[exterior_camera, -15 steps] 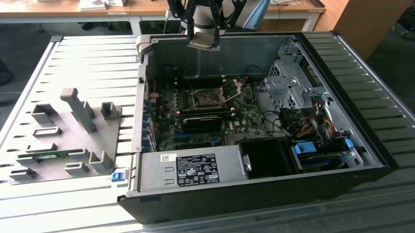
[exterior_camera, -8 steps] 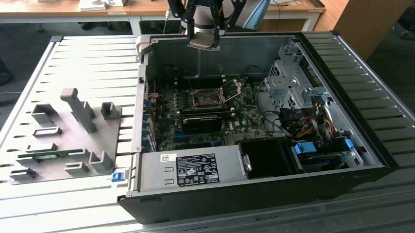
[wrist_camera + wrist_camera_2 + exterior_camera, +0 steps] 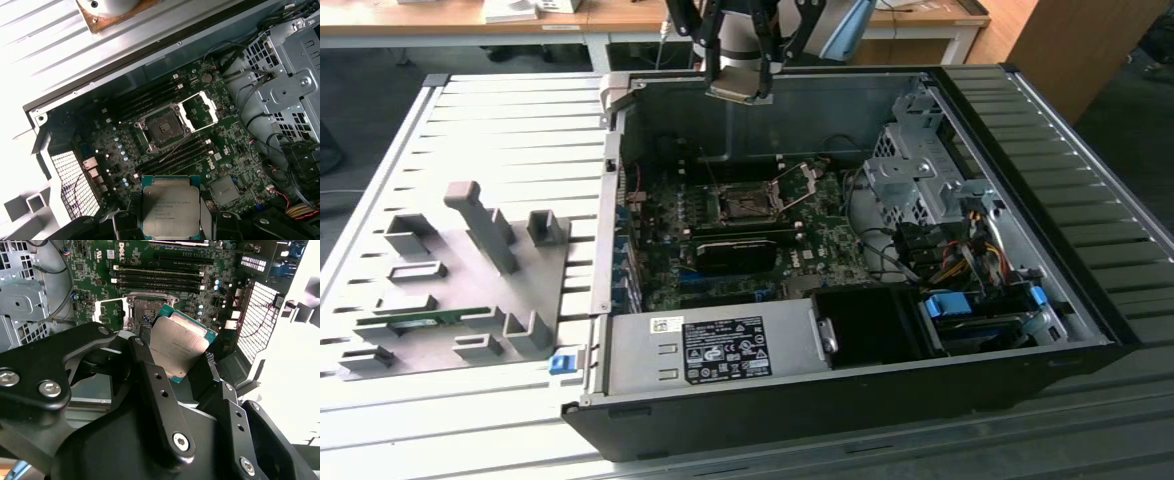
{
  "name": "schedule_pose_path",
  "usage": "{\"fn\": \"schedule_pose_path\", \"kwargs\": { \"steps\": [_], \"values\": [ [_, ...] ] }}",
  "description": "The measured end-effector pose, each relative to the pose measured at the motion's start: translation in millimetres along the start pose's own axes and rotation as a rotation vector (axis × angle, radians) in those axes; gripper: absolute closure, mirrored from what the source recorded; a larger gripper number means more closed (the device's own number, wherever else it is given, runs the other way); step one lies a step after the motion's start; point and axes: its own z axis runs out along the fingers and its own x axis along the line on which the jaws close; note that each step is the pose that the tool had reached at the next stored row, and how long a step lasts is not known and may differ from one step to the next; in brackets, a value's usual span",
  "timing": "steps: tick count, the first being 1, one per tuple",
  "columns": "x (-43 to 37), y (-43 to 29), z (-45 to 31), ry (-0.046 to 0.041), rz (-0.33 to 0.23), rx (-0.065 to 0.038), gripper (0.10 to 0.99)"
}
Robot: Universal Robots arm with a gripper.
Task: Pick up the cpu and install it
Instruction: 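Place the cpu into insertion slot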
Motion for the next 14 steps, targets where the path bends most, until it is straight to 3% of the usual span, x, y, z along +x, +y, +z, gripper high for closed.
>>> {"fn": "schedule_pose_path", "kwargs": {
  "steps": [14],
  "values": [
    [0.0, 0.0, 0.2, -0.0012, 0.048, 0.0, 0.541]
  ]
}}
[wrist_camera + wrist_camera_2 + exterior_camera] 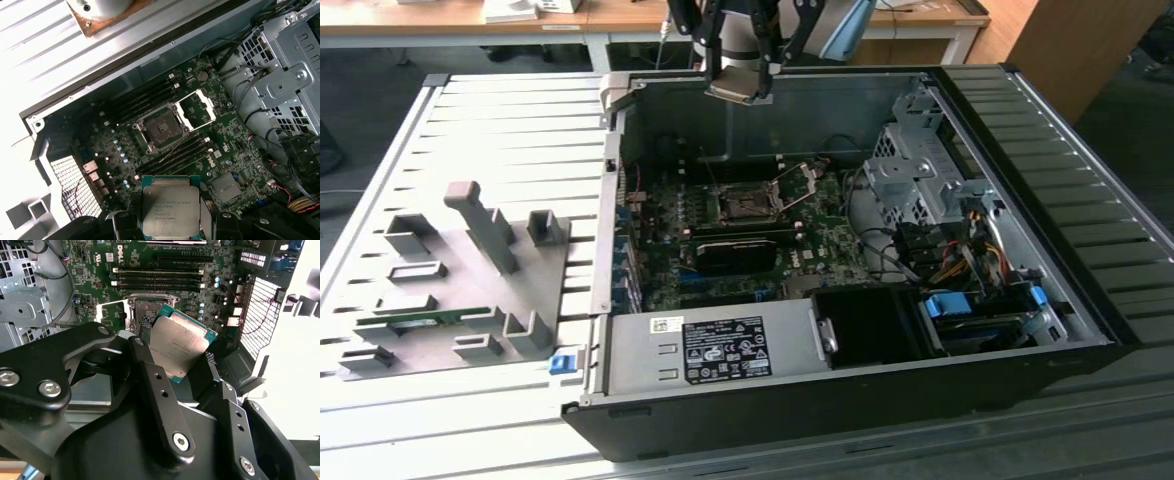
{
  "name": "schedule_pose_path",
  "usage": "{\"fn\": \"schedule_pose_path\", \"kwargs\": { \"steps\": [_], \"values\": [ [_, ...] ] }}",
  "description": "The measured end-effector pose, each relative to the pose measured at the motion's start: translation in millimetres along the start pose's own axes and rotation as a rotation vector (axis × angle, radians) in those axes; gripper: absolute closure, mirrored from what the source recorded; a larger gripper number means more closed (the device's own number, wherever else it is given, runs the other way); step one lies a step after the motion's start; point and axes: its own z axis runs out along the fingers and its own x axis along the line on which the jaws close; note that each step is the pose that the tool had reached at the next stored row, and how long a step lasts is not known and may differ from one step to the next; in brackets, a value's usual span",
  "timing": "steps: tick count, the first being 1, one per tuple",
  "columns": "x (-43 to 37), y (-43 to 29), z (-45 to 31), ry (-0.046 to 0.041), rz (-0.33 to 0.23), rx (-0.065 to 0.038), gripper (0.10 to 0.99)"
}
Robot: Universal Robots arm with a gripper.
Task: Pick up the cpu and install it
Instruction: 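Place the cpu into insertion slot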
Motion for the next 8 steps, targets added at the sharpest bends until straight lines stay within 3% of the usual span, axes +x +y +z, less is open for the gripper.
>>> {"fn": "schedule_pose_path", "kwargs": {
  "steps": [8],
  "values": [
    [0.0, 0.0, 0.1, -0.0007, 0.027, 0.0, 0.541]
  ]
}}
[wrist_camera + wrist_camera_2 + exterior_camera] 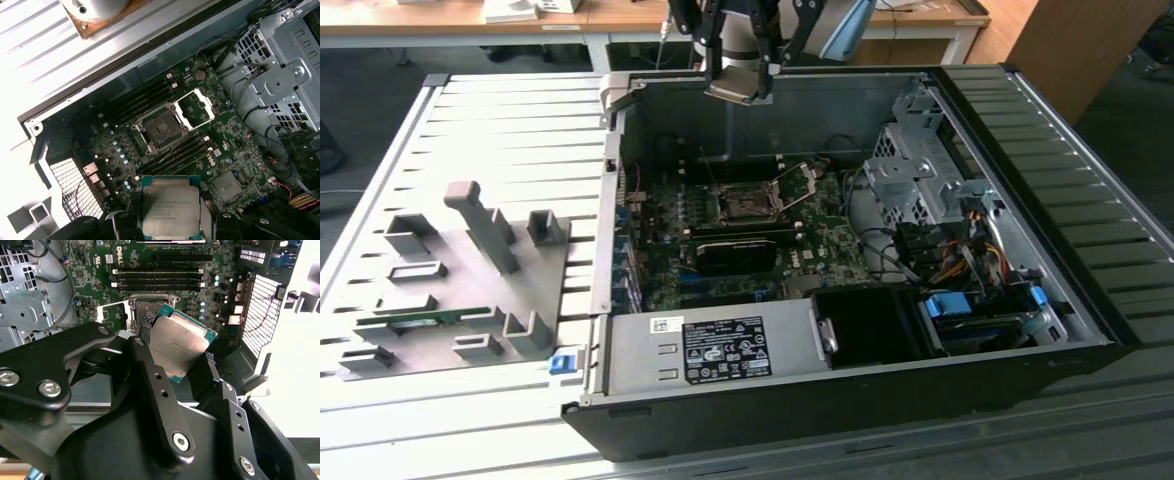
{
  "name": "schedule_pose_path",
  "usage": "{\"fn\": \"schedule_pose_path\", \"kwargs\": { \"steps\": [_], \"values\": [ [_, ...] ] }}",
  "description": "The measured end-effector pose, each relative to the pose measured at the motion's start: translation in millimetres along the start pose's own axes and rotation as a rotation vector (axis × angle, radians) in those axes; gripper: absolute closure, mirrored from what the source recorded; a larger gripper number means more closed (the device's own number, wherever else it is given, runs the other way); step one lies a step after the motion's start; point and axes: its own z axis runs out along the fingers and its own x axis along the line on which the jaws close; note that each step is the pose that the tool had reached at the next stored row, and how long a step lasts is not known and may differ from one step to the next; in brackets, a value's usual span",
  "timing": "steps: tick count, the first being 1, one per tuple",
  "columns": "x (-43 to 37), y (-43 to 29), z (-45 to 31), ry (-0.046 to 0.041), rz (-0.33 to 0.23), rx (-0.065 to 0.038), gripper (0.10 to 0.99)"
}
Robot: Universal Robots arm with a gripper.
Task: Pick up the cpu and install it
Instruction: 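Place the cpu into insertion slot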
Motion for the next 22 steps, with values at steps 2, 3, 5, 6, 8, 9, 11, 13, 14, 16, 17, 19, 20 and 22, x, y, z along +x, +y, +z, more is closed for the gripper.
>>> {"fn": "schedule_pose_path", "kwargs": {
  "steps": [2, 3, 5, 6, 8, 9, 11, 13, 14, 16, 17, 19, 20, 22],
  "values": [
    [0.0, 0.0, 0.0, -0.0002, 0.007, 0.0, 0.541],
    [0.0, 0.0, 0.1, -0.0003, 0.01, 0.0, 0.541],
    [0.0, 0.0, 0.1, -0.0004, 0.018, 0.0, 0.541],
    [0.0, 0.0, 0.1, -0.0006, 0.022, 0.0, 0.541],
    [0.0, 0.0, 0.2, -0.0007, 0.03, 0.0, 0.541],
    [0.0, 0.0, 0.2, -0.0009, 0.035, 0.0, 0.541],
    [0.0, 0.0, 0.4, -0.0012, 0.048, 0.0, 0.541],
    [0.0, 0.0, 0.8, -0.0019, 0.075, 0.0, 0.541],
    [0.0, 0.0, 1.1, -0.0024, 0.092, 0.0, 0.541],
    [0.0, 0.0, 1.6, -0.0033, 0.127, 0.0, 0.541],
    [0.0, 0.0, 1.9, -0.0037, 0.145, 0.0, 0.541],
    [0.0, 0.0, 2.5, -0.0046, 0.181, 0.0, 0.541],
    [0.0, 0.0, 2.8, -0.005, 0.199, 0.0, 0.541],
    [0.0, -0.1, 3.4, -0.0059, 0.234, 0.0, 0.541]
  ]
}}
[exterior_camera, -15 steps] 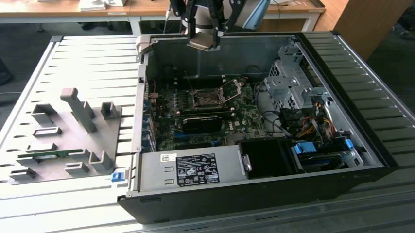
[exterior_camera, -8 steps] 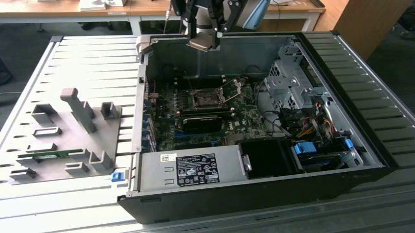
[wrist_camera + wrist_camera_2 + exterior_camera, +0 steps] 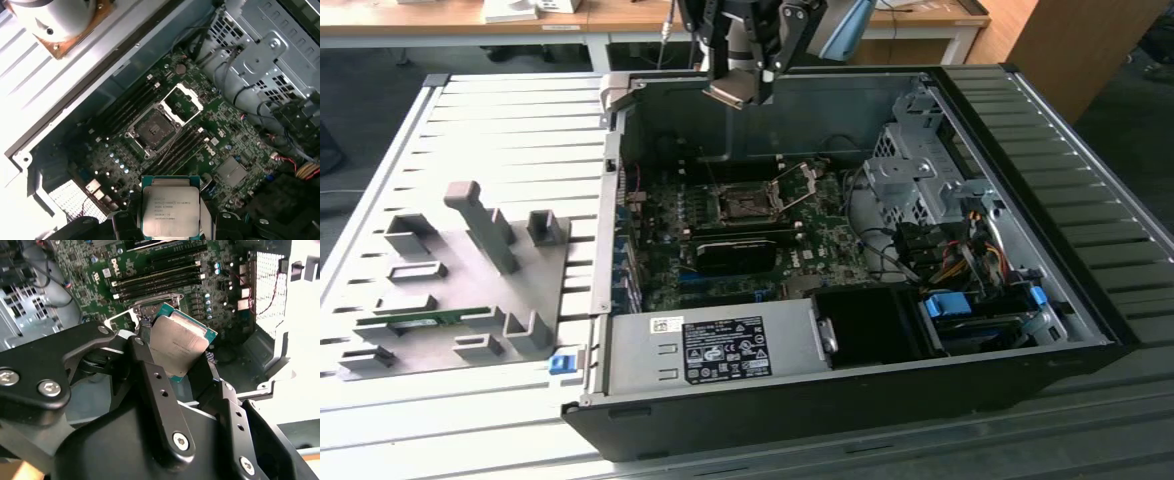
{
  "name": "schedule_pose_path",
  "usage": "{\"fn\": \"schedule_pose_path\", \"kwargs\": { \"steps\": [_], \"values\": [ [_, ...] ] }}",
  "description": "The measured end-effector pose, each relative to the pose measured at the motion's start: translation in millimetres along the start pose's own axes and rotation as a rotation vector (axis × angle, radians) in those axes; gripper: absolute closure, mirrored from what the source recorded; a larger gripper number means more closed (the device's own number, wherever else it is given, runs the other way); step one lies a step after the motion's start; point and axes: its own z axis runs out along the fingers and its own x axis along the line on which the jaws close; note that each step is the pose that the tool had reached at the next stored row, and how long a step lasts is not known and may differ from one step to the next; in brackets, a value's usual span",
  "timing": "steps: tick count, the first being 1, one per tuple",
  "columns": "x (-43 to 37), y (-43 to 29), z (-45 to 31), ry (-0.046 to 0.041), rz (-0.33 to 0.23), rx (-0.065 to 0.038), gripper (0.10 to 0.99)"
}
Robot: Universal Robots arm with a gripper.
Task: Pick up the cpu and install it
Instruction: 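Place the cpu into insertion slot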
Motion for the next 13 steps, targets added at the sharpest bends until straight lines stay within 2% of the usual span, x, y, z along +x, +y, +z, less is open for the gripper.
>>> {"fn": "schedule_pose_path", "kwargs": {
  "steps": [13],
  "values": [
    [0.3, 0.2, 3.1, -0.0053, 0.209, 0.0, 0.541]
  ]
}}
